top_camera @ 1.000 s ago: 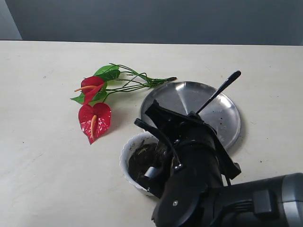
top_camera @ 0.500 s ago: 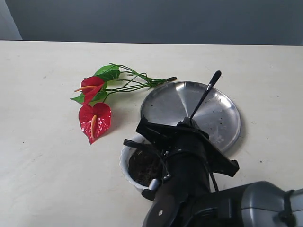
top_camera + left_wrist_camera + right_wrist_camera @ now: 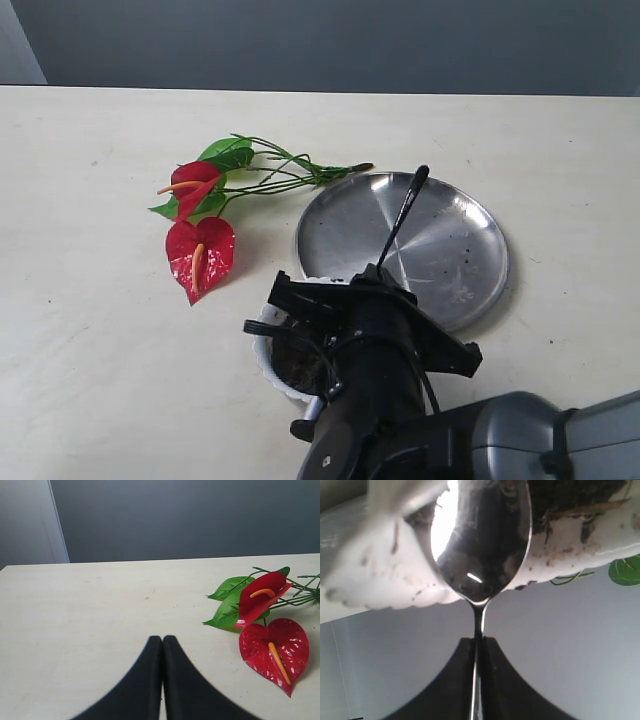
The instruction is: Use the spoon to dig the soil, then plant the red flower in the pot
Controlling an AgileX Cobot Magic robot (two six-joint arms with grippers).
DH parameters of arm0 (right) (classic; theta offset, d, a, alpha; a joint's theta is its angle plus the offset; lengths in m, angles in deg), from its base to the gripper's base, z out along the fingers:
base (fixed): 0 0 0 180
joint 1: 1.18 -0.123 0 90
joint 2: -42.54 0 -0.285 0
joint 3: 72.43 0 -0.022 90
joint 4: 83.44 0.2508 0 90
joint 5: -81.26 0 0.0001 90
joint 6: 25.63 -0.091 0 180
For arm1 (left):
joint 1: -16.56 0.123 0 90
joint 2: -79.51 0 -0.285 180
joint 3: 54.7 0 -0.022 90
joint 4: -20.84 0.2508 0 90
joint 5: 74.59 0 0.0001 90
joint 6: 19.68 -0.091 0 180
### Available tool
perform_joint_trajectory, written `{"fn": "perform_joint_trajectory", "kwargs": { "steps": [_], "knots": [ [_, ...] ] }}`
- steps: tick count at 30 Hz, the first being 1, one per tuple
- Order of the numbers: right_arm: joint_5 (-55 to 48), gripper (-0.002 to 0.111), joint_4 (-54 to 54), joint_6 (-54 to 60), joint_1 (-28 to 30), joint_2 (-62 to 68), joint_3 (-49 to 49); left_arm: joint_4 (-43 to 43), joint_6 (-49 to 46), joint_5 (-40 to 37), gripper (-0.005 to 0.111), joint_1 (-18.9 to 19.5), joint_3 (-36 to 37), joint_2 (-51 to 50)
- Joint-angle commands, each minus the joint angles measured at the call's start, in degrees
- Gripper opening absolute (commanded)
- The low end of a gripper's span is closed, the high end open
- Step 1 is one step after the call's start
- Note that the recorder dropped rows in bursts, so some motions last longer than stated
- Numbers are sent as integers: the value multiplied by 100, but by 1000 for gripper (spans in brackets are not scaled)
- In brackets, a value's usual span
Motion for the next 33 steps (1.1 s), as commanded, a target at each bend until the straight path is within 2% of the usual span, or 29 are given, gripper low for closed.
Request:
{"fn": "perform_joint_trajectory", "kwargs": {
  "steps": [1, 10, 20, 28, 33],
  "knots": [
    [101, -1, -33, 54, -17, 24, 28, 0, 5, 13, 0, -23, -16, 13],
    [-367, -1, -363, 21, 216, 24, -251, 0, 5, 13, 0, -23, -16, 13],
    [336, -1, 72, 21, -72, 24, -264, 0, 5, 13, 0, -23, -16, 13],
    [-147, -1, -66, -148, -15, 24, -276, 0, 5, 13, 0, -23, -16, 13],
    [333, -1, -66, 123, 42, 24, -276, 0, 5, 13, 0, -23, -16, 13]
  ]
}}
